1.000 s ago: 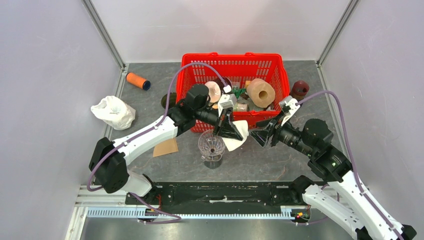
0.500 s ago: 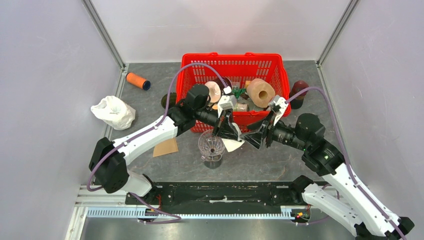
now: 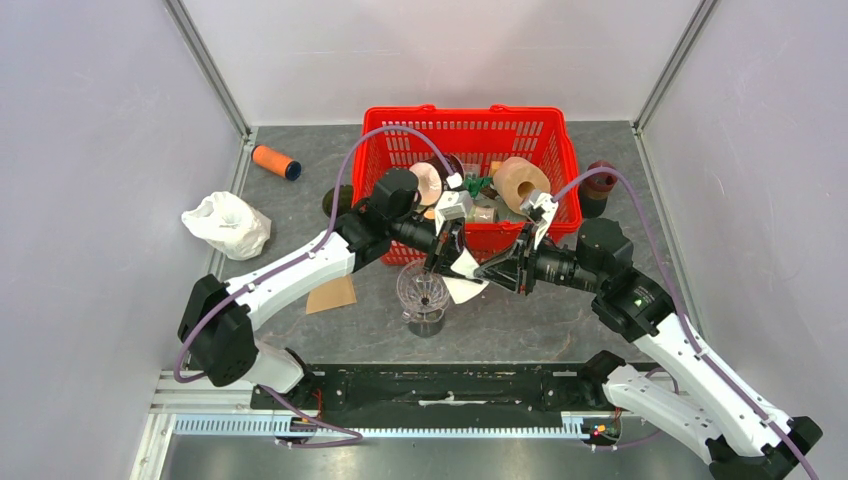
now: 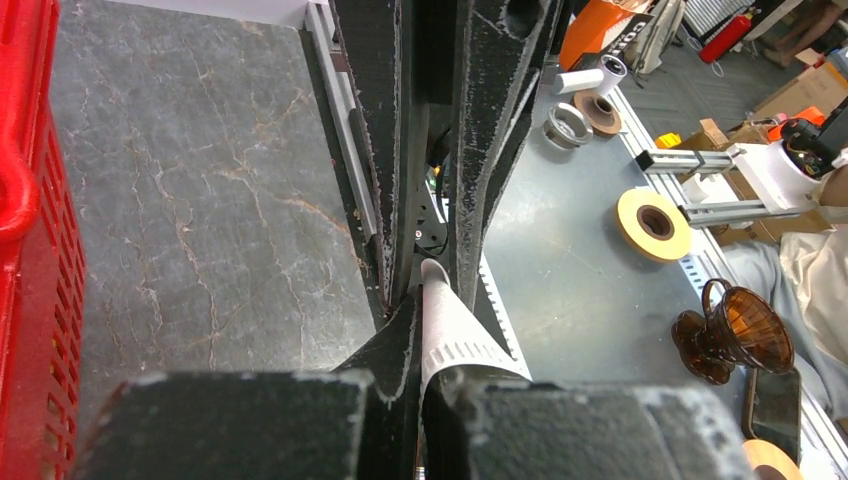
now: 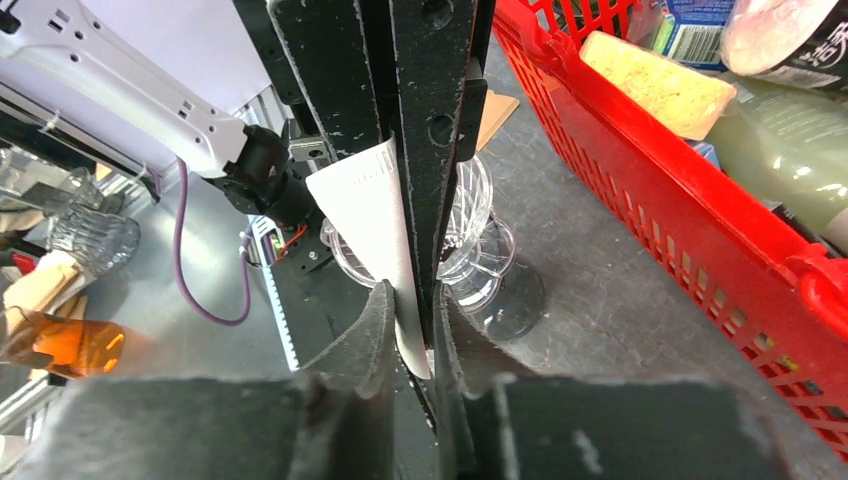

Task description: Place the coffee filter in the dripper

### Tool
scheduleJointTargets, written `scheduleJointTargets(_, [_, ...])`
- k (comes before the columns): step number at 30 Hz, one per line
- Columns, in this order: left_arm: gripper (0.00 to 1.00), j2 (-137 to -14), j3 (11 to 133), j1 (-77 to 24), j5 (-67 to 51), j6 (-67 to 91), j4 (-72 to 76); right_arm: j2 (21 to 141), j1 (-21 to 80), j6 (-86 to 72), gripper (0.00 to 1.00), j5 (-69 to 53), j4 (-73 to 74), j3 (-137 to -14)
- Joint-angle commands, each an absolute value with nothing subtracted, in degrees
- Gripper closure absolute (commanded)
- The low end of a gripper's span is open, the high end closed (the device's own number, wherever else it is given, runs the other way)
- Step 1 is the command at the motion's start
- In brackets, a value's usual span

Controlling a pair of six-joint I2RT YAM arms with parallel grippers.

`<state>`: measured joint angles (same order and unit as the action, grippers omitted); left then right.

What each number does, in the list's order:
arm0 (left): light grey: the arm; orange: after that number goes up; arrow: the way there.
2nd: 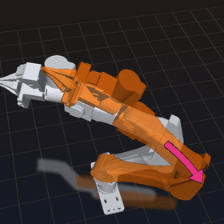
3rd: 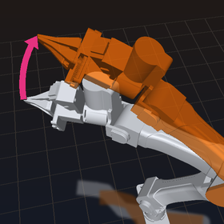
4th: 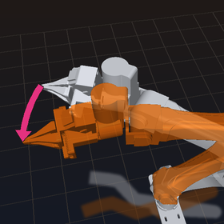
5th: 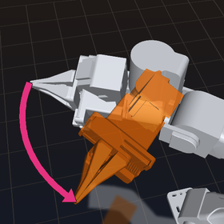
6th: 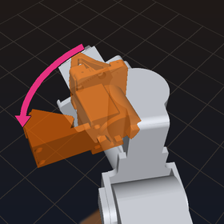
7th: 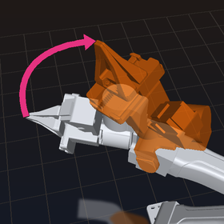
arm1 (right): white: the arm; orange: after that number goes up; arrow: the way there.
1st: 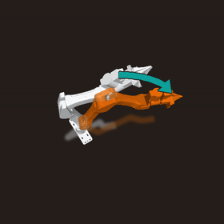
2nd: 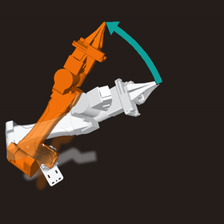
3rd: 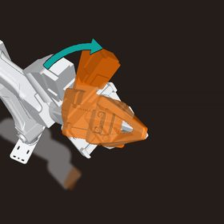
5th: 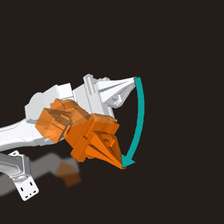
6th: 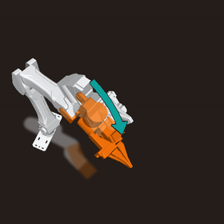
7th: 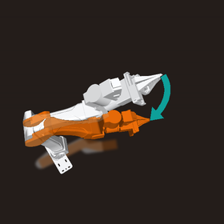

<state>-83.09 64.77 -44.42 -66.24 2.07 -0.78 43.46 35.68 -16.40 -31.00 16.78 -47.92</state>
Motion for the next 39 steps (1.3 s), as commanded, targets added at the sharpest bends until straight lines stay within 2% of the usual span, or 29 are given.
scheduleJointTargets(1, [0.98,-81.9,66.8,-44.7,-68.8,0.2,0.4,43.6,35.5,-18.2,0.92,-27.0,15.2,-49.0])
scheduleJointTargets(2, [0.98,-81.8,66.8,-44.7,-68.8,0.1,0.4,43.5,35.5,-19.1,0.98,-25.1,15.0,-49.1])
scheduleJointTargets(3, [0.98,-81.6,66.6,-44.7,-68.8,0.2,0.4,43.4,35.5,-19.9,1.0,-23.5,14.8,-49.0])
scheduleJointTargets(11, [0.98,-81.3,66.4,-44.7,-66.2,0.8,0.4,40.4,35.5,-24.9,1.0,-16.2,11.3,-46.7])
scheduleJointTargets(18, [0.98,-79.4,64.7,-44.7,-65.5,0.9,0.5,35.8,35.5,-30.2,1.0,3.7,15.1,-45.7])
scheduleJointTargets(24, [0.98,-77.5,63.1,-44.7,-65.5,0.2,1.2,34.2,35.4,-28.7,1.0,-1.8,13.9,-45.2])
scheduleJointTargets(25, [0.98,-77.3,62.9,-44.7,-65.4,0.2,1.2,34.0,35.5,-27.5,0.98,-5.3,14.3,-45.5])
scheduleJointTargets(28, [0.98,-76.9,62.8,-44.7,-65.0,0.2,1.3,34.5,35.5,-22.9,0.78,-16.6,16.4,-47.0])
scheduleJointTargets(31, [0.98,-76.6,62.7,-44.7,-63.9,0.4,1.6,35.2,35.5,-19.6,0.57,-23.0,20.1,-48.6])
scheduleJointTargets(32, [0.98,-76.6,62.7,-44.7,-63.5,1.0,2.1,35.4,35.5,-18.7,0.53,-23.7,21.3,-49.1])
scheduleJointTargets(36, [0.98,-76.8,62.5,-44.7,-62.3,3.1,3.7,35.4,35.5,-16.4,0.44,-27.0,21.8,-49.6])
scheduleJointTargets(39, [0.98,-76.9,62.6,-44.7,-62.3,3.3,3.9,35.0,35.5,-15.8,0.42,-26.9,20.7,-49.6])
